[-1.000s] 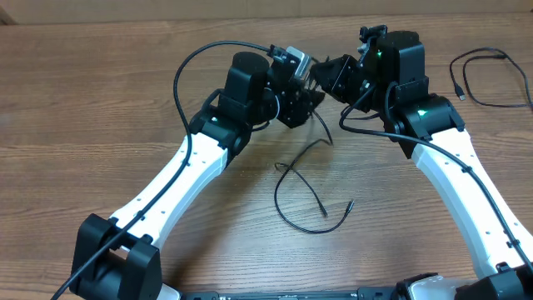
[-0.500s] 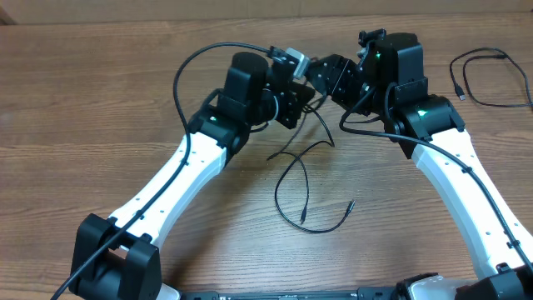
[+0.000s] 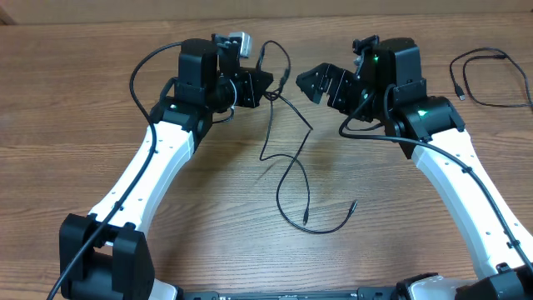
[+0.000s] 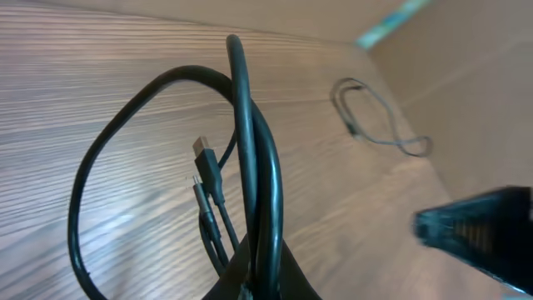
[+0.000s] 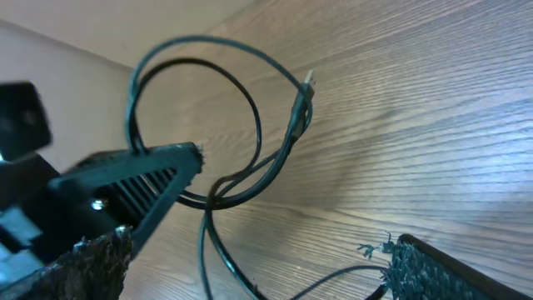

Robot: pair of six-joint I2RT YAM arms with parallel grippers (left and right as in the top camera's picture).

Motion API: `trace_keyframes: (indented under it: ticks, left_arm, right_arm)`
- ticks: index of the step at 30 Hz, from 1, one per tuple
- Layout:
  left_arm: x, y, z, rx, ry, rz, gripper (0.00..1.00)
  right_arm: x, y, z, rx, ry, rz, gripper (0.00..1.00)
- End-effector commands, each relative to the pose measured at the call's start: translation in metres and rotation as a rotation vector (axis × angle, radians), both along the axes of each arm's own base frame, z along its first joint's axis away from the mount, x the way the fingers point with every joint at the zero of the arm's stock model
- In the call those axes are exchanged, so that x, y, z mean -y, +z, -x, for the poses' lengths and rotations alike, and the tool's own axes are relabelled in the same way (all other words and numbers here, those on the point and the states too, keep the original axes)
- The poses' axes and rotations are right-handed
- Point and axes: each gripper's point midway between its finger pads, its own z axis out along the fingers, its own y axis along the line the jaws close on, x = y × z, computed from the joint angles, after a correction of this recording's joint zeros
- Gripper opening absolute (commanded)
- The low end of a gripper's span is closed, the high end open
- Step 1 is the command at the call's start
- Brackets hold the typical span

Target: Untangle cables

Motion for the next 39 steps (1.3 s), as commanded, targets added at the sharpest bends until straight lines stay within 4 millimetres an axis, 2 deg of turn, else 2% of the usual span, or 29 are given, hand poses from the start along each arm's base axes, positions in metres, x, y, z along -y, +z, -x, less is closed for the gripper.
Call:
trace_keyframes:
  ticks: [1,4,11,15,16,19,21,23,25,30,32,35,39]
  left_arm:
    - [0.017,0.018,0.011,-0.015,-0.065,0.086,0.04]
    - [0.028,0.031,0.011,0.011,-0.08,0.136,0.04]
    - [0.035,0.061,0.005,-0.02,-0.052,0.296,0.04]
    - [0.044,0.082,0.015,-0.068,-0.116,0.414,0.04]
    - [0.051,0.098,0.029,-0.049,-0.22,0.461,0.04]
    - [0.052,0.108,0.044,-0.042,-0.329,0.485,0.04]
    - [0.048,0.108,0.053,-0.06,-0.397,0.488,0.04]
    - [0.041,0.108,0.062,-0.053,-0.464,0.483,0.04]
    - [0.031,0.109,0.069,-0.044,-0.528,0.482,0.04]
    - [-0.006,0.113,0.089,-0.05,-0.688,0.496,0.04]
    - [-0.018,0.112,0.088,-0.078,-0.681,0.506,0.04]
    - [-0.042,0.109,0.075,-0.149,-0.591,0.533,0.04]
    - [-0.046,0.109,0.074,-0.142,-0.583,0.532,0.04]
  right_arm:
    - [-0.006,0.009,0.008,0.064,0.099,0.021,1.0]
    - [-0.014,0.007,0.017,0.05,0.147,0.012,1.0]
    - [-0.043,0.001,0.04,0.05,0.26,0.047,1.0]
    - [-0.05,-0.004,0.043,0.052,0.262,0.084,1.0]
    - [-0.046,-0.008,0.04,0.05,0.241,0.109,0.85]
    - [-0.038,-0.013,0.035,0.046,0.198,0.154,0.38]
    - [-0.031,-0.016,0.032,0.047,0.169,0.185,0.19]
    - [-0.027,-0.018,0.029,0.046,0.15,0.203,0.1]
    - [-0.022,-0.019,0.027,0.045,0.131,0.219,0.04]
    - [-0.006,-0.022,0.02,0.033,0.087,0.236,0.04]
    - [0.0,-0.022,0.018,0.028,0.071,0.237,0.04]
    - [0.017,-0.025,0.013,0.008,0.029,0.242,0.04]
    - [0.028,-0.026,0.01,-0.005,0.004,0.242,0.04]
